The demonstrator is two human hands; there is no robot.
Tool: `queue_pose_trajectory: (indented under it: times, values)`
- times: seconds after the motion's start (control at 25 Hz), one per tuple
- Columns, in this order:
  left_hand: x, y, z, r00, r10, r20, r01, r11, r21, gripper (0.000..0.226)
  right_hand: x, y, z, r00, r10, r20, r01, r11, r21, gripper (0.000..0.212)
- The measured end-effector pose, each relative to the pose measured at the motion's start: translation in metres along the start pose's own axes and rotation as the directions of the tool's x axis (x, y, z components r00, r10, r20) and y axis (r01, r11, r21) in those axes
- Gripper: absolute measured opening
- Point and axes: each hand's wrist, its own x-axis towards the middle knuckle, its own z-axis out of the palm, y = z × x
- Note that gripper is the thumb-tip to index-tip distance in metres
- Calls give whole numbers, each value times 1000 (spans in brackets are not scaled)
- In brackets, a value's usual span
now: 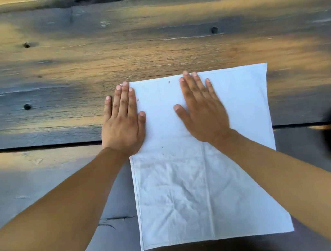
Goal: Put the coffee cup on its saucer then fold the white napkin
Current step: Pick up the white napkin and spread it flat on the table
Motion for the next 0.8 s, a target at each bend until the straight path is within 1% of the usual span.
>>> queue_pose_trajectory:
  times: [0.12, 0.24, 0.32, 0.4, 0.48, 0.56, 0.6, 0.64, 0.72, 0.8]
  values:
    - [0, 0, 0, 1000, -7, 2, 7, 1000, -7, 67, -14, 57, -13, 997, 68, 24, -68, 998, 2, 69]
    - [-1, 0, 0, 1000, -11, 17, 11, 1000, -5, 67, -28, 100, -23, 986, 165, 39, -163, 986, -42, 70]
    - [0, 1, -1, 1000, -7, 23, 8, 1000, -6, 67, -29, 111, -26, 978, 204, 42, -202, 978, -51, 71]
    - [0, 1, -3, 1000, -12, 24, 13, 1000, -6, 67, -28, 110, -25, 978, 204, 43, -202, 978, -51, 72]
    - [0, 1, -2, 1000, -8, 30, 9, 1000, -7, 67, -25, 105, -26, 967, 255, 22, -255, 967, -13, 72]
    - [0, 0, -2, 999, -6, 42, 7, 1000, -6, 67, -19, 85, -28, 938, 345, -40, -342, 938, 56, 71]
    - [0, 0, -2, 999, -8, 43, 9, 1000, -1, 67, -11, 64, -29, 928, 364, -83, -355, 929, 100, 69]
    - [0, 0, -1, 999, -12, 39, 12, 1000, 2, 67, 2, 36, -28, 931, 346, -116, -326, 931, 164, 66]
    - [1, 1, -1, 999, -18, 44, 18, 1000, -5, 67, 29, -33, -22, 968, 224, -112, -183, 939, 291, 63]
    - [0, 1, -1, 998, -17, 52, 17, 1000, -6, 69, 43, -92, -7, 997, 67, -44, -51, 952, 300, 63]
